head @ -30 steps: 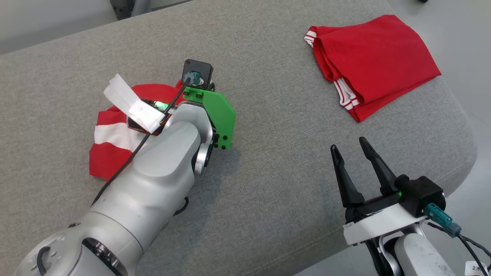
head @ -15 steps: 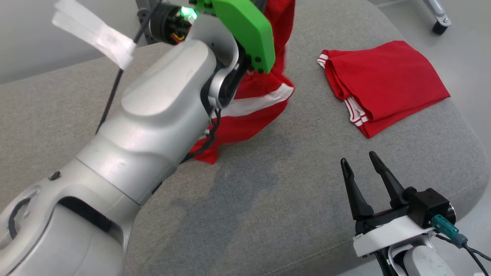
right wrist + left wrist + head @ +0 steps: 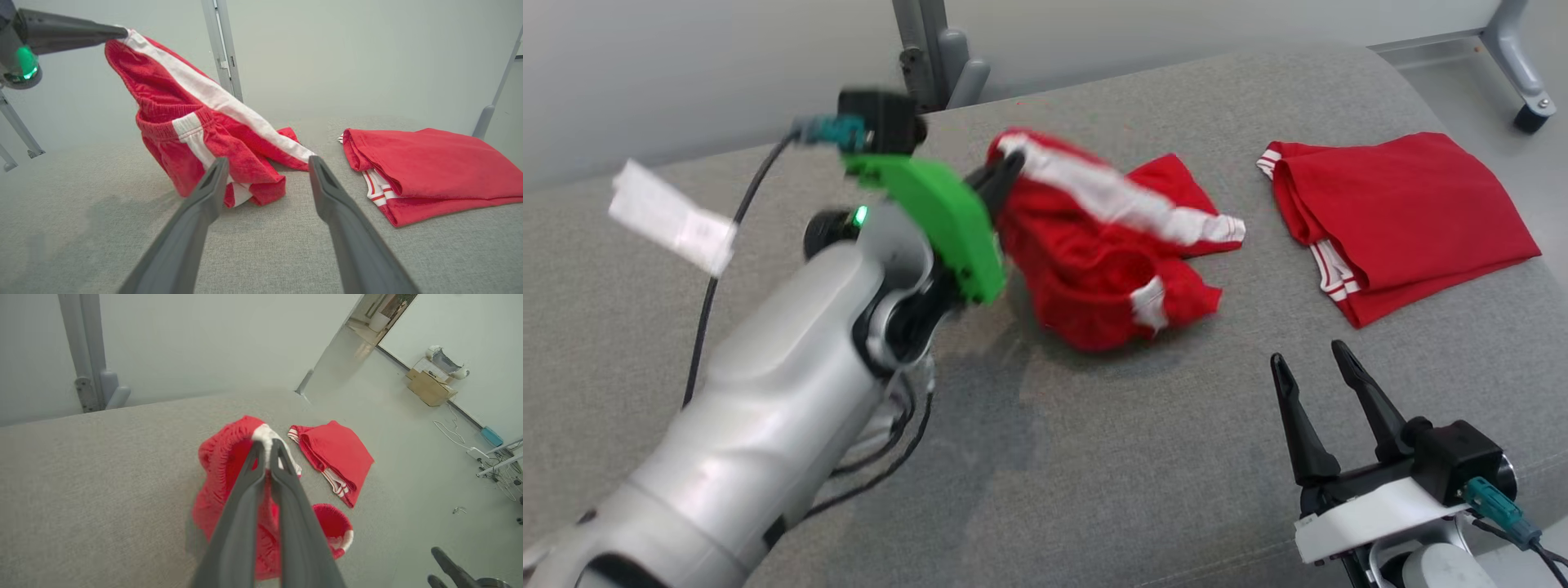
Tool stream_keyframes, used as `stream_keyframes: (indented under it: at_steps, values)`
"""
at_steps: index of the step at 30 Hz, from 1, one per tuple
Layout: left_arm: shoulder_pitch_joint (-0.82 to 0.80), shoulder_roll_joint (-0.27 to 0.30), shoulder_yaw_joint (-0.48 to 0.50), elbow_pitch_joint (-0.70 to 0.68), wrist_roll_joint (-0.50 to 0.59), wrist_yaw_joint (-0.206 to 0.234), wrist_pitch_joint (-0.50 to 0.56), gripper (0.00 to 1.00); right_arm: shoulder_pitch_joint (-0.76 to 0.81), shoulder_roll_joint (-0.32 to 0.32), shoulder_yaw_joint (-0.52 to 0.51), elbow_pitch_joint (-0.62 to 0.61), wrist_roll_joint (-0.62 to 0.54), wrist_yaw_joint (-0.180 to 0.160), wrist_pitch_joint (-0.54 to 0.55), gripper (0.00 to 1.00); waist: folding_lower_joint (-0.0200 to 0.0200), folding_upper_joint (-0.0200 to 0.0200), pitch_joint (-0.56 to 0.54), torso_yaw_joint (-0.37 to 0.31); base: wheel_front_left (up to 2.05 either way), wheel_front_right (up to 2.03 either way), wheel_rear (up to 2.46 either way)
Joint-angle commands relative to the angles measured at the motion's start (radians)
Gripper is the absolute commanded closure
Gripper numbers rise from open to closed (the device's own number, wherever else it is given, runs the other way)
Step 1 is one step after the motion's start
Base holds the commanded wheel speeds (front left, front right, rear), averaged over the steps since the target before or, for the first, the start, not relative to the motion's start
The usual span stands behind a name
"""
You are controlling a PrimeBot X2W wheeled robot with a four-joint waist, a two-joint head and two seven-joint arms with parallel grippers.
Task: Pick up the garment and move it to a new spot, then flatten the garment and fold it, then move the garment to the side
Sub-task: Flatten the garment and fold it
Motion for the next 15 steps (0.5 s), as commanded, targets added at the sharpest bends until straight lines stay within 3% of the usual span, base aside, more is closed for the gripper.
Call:
stream_keyframes:
  at_steps: [1,11,15]
  values:
    - [0.049,0.021,0.0,-0.015,-0.018,0.002,-0.003,1.0,0.011,0.0,-0.007,-0.004,0.0,-0.002,0.001,0.0,0.0,-0.0001,0.01,0.018,0.0,0.0,0.0]
    - [0.366,0.249,-0.016,-0.221,-0.015,0.046,-0.09,1.0,0.004,-0.017,0.003,0.008,0.013,-0.002,0.001,0.0,0.0,-0.0001,0.026,0.087,0.0,0.0,0.0]
    - [0.412,0.292,-0.021,-0.281,0.014,0.073,-0.131,1.0,0.0,-0.025,0.015,0.02,0.031,-0.002,0.001,0.0,0.0,-0.0001,0.017,0.114,0.0,0.0,0.0]
